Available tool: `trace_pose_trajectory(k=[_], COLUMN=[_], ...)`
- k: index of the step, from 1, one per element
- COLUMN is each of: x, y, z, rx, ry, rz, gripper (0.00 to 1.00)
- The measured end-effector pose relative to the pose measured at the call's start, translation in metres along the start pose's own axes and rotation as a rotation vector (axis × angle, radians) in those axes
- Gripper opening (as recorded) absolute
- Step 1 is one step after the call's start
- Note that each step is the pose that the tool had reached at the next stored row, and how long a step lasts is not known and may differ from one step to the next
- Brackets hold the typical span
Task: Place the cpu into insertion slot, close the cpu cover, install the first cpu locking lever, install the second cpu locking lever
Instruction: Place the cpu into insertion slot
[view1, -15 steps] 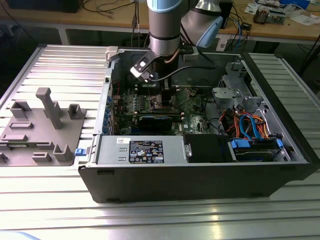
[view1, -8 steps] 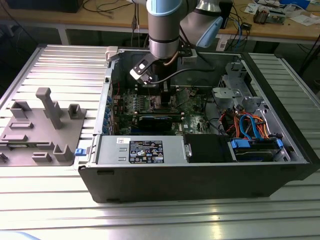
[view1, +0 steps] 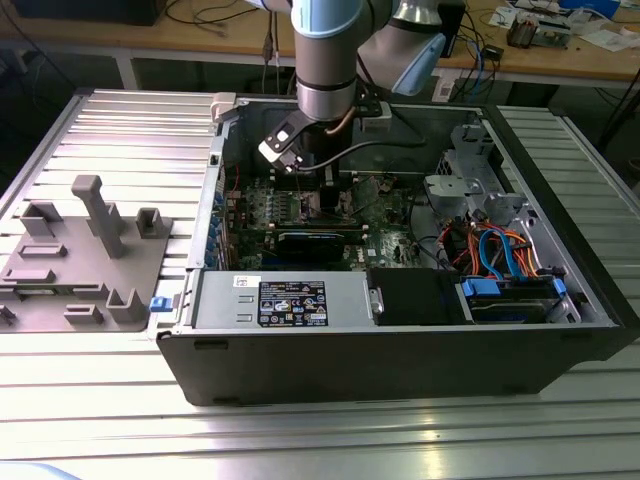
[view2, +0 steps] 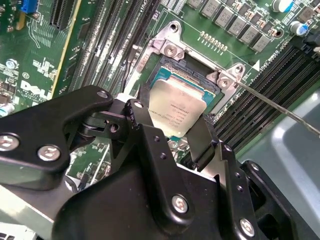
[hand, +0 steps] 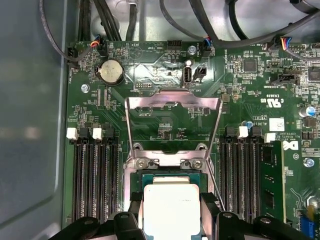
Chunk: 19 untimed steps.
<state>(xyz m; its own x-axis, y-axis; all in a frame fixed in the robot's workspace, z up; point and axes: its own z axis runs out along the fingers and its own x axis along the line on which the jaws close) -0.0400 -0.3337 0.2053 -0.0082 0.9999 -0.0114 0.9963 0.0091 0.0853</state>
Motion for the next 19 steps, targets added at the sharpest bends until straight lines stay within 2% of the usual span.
trace_pose_trajectory(k=[13, 19], x=[0.0007, 0.0008], y=[-0.0019, -0.0018], z=[0.0076, 0.0078], rx=[0.0004, 0.0002], ry=[-0.0009, -0.0005], rz=[0.005, 0.005], gripper=[0.54, 0.54])
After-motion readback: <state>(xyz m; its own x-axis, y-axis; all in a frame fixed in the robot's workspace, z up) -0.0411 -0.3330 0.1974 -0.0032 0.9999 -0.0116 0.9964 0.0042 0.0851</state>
